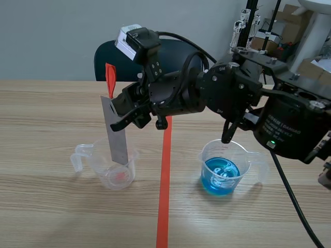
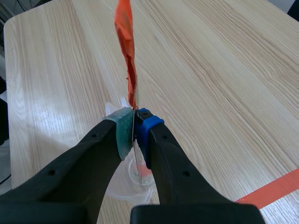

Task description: Do the redox reaction experiment. put the plate into the left beaker

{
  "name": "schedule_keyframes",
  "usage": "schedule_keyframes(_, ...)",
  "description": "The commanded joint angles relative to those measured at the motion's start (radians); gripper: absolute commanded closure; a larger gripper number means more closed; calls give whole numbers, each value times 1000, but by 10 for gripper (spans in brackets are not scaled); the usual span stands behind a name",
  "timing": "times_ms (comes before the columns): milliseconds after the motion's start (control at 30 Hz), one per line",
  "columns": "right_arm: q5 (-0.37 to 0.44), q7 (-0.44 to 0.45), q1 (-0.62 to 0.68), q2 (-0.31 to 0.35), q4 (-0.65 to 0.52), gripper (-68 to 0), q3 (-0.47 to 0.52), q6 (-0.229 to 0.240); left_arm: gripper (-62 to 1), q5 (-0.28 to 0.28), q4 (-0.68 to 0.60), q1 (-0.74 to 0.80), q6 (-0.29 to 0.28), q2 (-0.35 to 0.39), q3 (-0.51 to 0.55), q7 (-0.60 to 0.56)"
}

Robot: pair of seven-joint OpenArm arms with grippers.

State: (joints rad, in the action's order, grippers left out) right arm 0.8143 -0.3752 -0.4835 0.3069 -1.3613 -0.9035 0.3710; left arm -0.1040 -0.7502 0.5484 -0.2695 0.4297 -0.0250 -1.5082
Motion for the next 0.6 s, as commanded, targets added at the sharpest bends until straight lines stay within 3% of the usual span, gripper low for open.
schedule_keyframes(0,-6,34,-10,-14,2,-6,5,20,-623,10,-10,-3,-3,3,2,-46)
schedule_keyframes(133,-38,64,5,-31,38,-6,5,30,-623,10,-10,-3,-3,3,2,-46)
schedule_keyframes(233,-64,95,13,-39,55,-6,-2,66,-623,9,-10,-3,-3,3,2,-46)
schedule_keyframes(567,-146,183,24,-47,63,-6,-58,68,-623,10,-10,-3,-3,3,2,-46)
